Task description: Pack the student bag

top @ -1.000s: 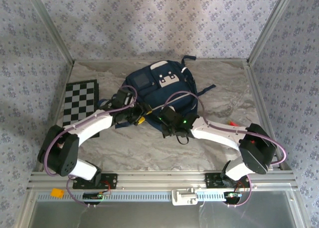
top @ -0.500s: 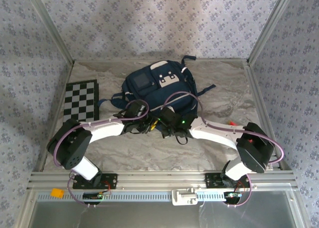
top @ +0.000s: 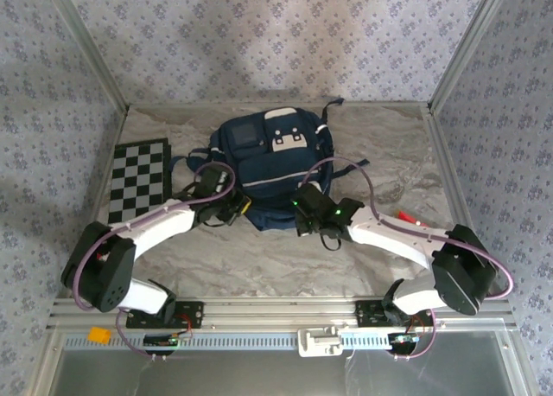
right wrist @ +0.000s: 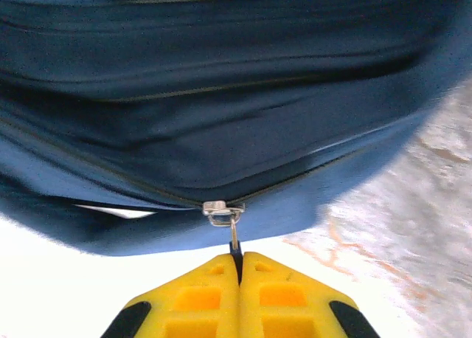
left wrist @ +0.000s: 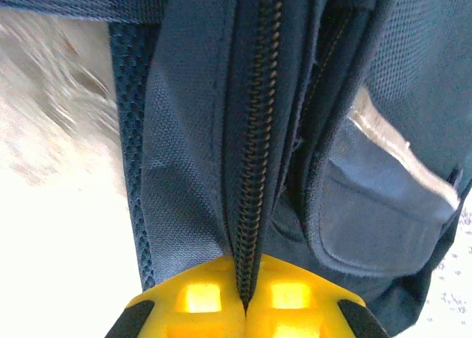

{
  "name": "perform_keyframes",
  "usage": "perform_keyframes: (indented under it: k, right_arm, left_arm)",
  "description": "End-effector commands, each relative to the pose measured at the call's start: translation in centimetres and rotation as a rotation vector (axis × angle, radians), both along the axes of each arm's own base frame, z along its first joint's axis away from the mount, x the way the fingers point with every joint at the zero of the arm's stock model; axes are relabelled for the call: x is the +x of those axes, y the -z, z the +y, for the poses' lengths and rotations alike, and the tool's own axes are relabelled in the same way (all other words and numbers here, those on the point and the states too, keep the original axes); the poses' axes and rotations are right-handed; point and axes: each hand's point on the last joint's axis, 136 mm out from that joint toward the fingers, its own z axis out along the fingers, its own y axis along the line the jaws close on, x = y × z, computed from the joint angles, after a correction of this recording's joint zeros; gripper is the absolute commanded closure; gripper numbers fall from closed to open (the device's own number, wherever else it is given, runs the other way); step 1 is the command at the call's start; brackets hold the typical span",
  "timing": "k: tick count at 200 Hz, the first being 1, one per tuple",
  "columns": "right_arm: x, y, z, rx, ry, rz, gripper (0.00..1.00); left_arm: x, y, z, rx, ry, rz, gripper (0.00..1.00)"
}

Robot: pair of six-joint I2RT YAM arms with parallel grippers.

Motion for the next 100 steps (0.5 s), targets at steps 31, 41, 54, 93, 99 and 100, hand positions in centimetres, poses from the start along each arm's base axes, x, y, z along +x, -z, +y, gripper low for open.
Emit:
perform_keyframes:
  k: [31,41,54,93,99,100]
  right_arm:
    - [-2.2,0.2,1.8,-0.021,-0.186,0.059,1.0]
    - [-2.5,-0.3,3.9,0.043,-0.218,0.064,1.0]
    - [-2.8,-1.4,7.0,0.123,-0.265,0.056,1.0]
    - [-1.9,-2.0,11.5,0.189,-0.291,0.056,1.0]
    - [-1.7,-2.1,11.8,0.181,-0.292,0.058,1.0]
    - [-1.6,-2.1,11.9,0.18,-0.293,0.058,1.0]
  left_arm:
    - [3.6,-2.7,4.4,0.114,0.038,-0.132,1.0]
    - [4.7,-3.3,4.5,0.115,0.056,-0.16,1.0]
    - [6.4,-4.2,4.7,0.118,0.086,-0.204,1.0]
    - [9.3,-4.9,5.7,0.112,0.147,-0.27,1.0]
    - [9.3,-4.9,5.8,0.094,0.155,-0.265,1.0]
    - [9.3,-4.9,5.8,0.091,0.155,-0.263,1.0]
